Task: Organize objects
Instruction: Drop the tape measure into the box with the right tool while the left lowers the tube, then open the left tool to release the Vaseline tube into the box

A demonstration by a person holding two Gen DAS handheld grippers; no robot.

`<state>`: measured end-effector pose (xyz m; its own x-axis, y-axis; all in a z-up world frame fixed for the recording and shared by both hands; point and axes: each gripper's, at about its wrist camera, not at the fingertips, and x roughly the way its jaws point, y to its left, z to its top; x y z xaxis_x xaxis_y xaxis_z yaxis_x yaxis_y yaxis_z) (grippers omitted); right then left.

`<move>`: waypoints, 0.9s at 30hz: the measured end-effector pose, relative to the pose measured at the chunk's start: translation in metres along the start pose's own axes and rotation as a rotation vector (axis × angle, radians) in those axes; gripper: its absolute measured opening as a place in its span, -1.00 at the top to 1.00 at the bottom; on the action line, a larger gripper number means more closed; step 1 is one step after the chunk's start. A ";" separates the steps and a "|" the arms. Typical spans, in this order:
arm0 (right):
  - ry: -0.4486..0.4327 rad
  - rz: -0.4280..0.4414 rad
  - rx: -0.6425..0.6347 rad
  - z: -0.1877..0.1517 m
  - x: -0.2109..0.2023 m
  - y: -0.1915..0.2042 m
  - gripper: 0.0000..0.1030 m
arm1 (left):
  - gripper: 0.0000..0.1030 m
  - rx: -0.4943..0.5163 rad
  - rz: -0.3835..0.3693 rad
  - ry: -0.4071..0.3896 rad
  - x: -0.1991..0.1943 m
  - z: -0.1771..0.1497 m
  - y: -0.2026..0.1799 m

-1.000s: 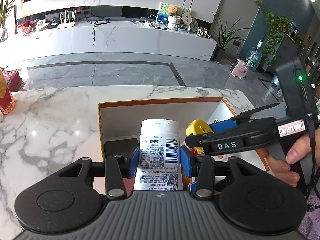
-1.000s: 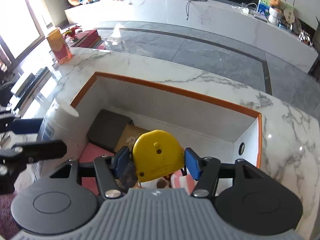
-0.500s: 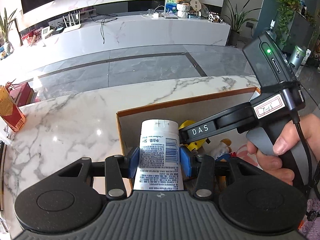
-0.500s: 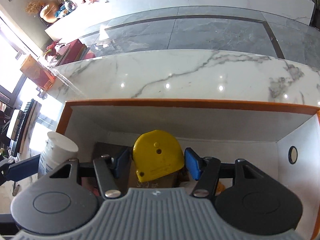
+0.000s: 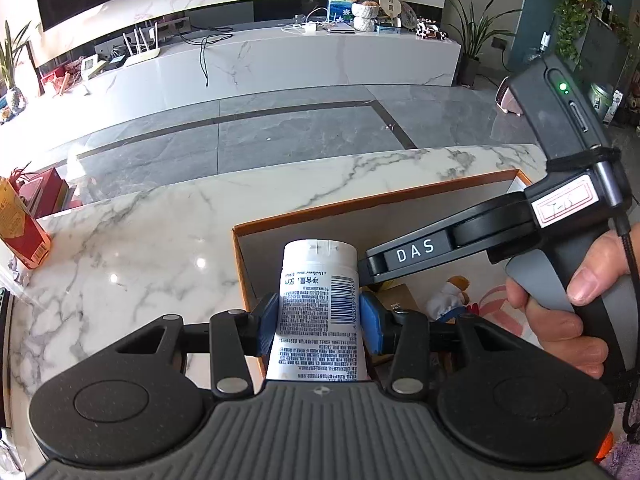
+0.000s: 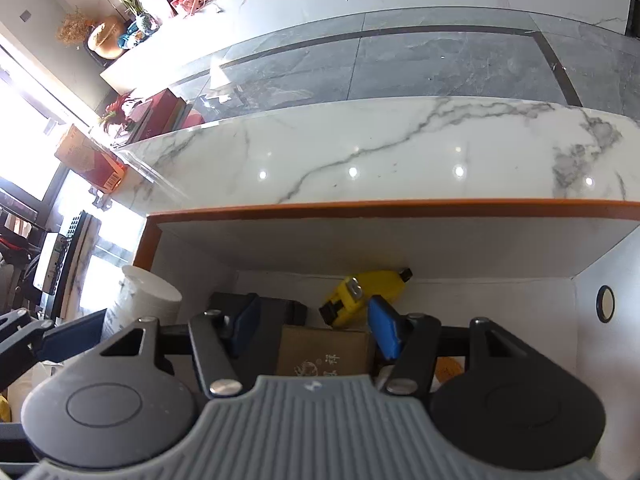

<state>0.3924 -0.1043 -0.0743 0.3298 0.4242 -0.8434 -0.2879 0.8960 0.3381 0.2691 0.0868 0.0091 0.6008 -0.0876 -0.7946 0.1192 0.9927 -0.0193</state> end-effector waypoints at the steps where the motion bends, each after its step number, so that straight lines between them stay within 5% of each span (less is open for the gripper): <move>1: -0.006 0.002 0.001 -0.001 -0.003 -0.001 -0.20 | 0.01 0.008 -0.002 0.003 0.002 0.001 -0.002; 8: 0.006 -0.046 0.003 -0.010 -0.013 -0.012 0.13 | 0.01 0.091 -0.025 0.049 0.033 0.000 -0.021; 19: 0.017 -0.089 0.025 -0.019 -0.013 -0.024 0.17 | -0.06 0.092 -0.019 0.085 0.063 0.002 -0.026; 27: -0.003 -0.057 0.006 -0.025 -0.027 -0.017 0.17 | -0.29 0.089 -0.022 0.032 0.030 -0.001 -0.019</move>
<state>0.3658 -0.1345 -0.0676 0.3484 0.3730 -0.8599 -0.2630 0.9195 0.2923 0.2845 0.0658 -0.0149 0.5721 -0.1050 -0.8134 0.2025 0.9791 0.0161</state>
